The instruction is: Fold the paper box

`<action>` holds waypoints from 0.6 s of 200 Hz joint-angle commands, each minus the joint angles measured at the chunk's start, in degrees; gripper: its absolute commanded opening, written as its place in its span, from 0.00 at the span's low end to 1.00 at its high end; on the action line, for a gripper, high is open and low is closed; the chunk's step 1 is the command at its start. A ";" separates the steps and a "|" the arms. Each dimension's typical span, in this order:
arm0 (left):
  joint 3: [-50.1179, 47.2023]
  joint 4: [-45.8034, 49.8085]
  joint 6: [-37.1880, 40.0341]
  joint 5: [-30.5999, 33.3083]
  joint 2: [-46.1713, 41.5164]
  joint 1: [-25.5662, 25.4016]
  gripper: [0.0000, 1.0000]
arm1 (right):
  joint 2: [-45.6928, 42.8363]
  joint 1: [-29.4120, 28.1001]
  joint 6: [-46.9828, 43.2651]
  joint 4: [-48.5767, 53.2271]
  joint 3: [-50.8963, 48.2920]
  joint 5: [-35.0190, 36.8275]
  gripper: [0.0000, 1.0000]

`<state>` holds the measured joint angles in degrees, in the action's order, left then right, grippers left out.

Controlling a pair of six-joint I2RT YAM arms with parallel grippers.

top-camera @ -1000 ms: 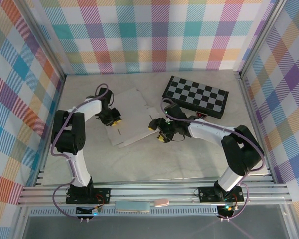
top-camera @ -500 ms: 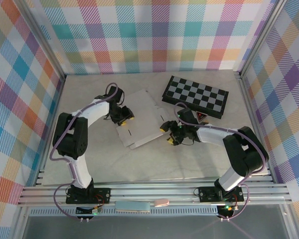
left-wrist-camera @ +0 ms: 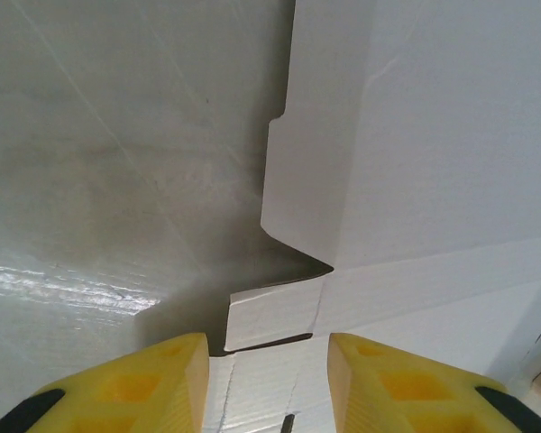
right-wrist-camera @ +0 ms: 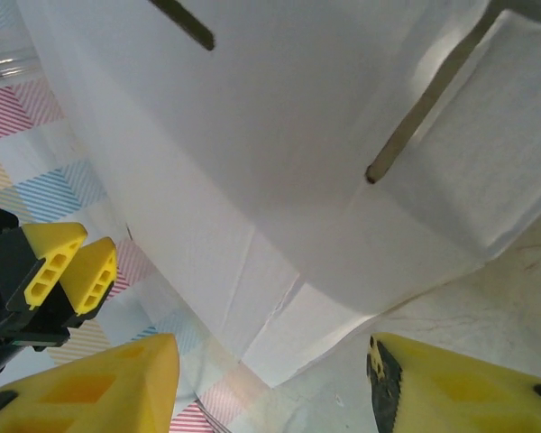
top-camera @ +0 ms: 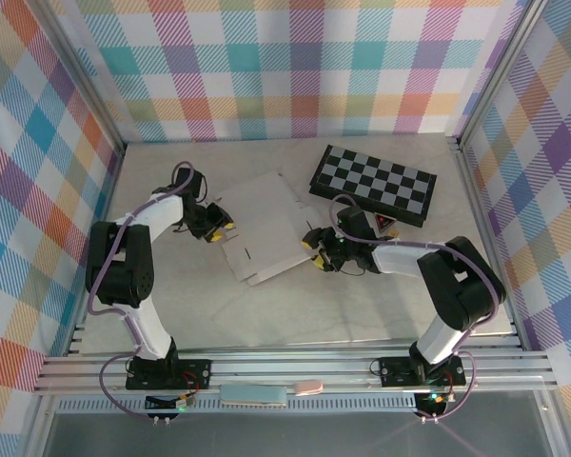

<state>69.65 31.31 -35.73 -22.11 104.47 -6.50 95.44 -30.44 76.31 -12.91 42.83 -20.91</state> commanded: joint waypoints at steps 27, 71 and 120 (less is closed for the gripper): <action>-2.59 -1.64 0.74 -2.15 1.09 -0.79 0.39 | -0.25 -0.49 1.55 -2.86 -2.49 0.25 0.57; -2.85 -1.95 0.75 -2.15 1.61 -1.36 0.39 | 0.86 -0.59 0.96 -6.07 -3.35 1.16 0.57; -3.11 -2.05 0.66 -2.58 2.60 -2.28 0.39 | 4.70 -0.68 0.87 -16.79 -3.37 1.45 0.51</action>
<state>67.24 29.58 -35.53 -23.16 105.82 -7.86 97.65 -30.65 77.19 -22.06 39.83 -20.01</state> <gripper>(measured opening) 0.390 0.528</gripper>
